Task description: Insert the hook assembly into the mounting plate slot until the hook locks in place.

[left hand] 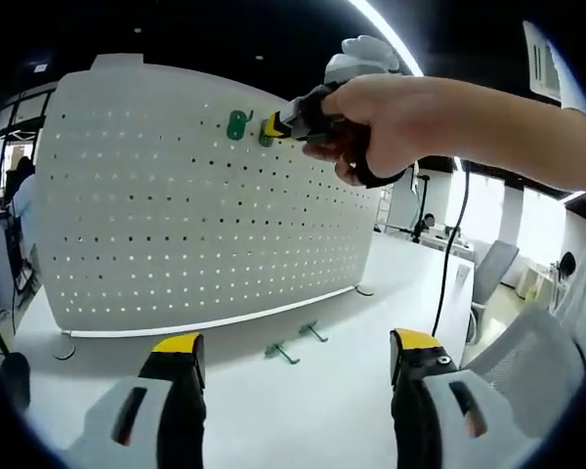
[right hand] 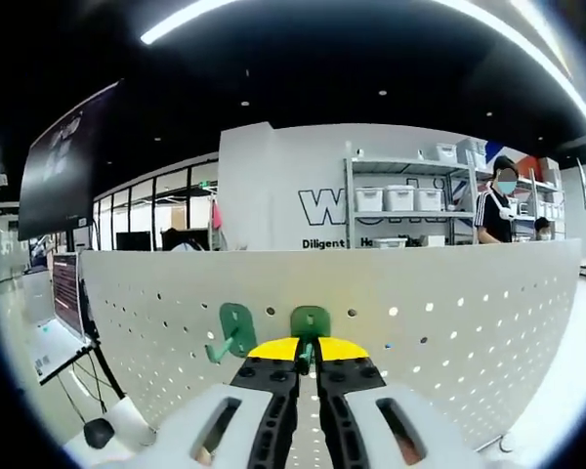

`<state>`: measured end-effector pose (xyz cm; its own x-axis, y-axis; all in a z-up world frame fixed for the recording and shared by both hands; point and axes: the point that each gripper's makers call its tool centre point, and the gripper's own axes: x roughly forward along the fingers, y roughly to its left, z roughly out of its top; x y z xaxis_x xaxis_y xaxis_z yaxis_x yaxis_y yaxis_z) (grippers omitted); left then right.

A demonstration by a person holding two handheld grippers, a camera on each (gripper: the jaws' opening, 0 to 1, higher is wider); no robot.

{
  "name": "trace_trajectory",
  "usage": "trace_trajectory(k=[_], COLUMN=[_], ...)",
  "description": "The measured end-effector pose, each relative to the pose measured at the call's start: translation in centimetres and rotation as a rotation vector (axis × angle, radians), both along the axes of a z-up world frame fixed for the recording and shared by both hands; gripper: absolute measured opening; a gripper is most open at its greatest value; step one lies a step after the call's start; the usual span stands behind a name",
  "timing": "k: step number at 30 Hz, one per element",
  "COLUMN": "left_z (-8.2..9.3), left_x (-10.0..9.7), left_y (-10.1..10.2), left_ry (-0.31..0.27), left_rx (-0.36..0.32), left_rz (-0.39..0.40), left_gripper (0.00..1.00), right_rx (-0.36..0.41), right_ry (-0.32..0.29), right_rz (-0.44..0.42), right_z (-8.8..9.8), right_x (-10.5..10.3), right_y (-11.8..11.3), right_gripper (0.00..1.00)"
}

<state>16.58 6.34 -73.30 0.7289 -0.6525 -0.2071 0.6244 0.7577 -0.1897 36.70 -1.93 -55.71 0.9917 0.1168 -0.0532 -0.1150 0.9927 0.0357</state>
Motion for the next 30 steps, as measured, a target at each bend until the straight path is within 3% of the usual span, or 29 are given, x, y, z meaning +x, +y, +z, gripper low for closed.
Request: trace_trajectory(k=[15,22,30], left_z=[0.0,-0.1,-0.2], left_x=[0.1,0.1,0.1], left_y=[0.3,0.3,0.3], left_ry=[0.000,0.000,0.002], left_rx=[-0.001,0.009,0.012], left_rz=[0.009,0.007,0.007], left_gripper=[0.79,0.80,0.80], right_rx=[-0.003,-0.099,-0.101], right_ry=[-0.016,-0.053,-0.074], right_rz=[0.043,0.168,0.258], right_z=[0.0,0.5,0.0], right_x=[-0.3,-0.8,-1.7], right_y=[0.2,1.3,1.5], right_gripper=[0.05,0.16,0.36])
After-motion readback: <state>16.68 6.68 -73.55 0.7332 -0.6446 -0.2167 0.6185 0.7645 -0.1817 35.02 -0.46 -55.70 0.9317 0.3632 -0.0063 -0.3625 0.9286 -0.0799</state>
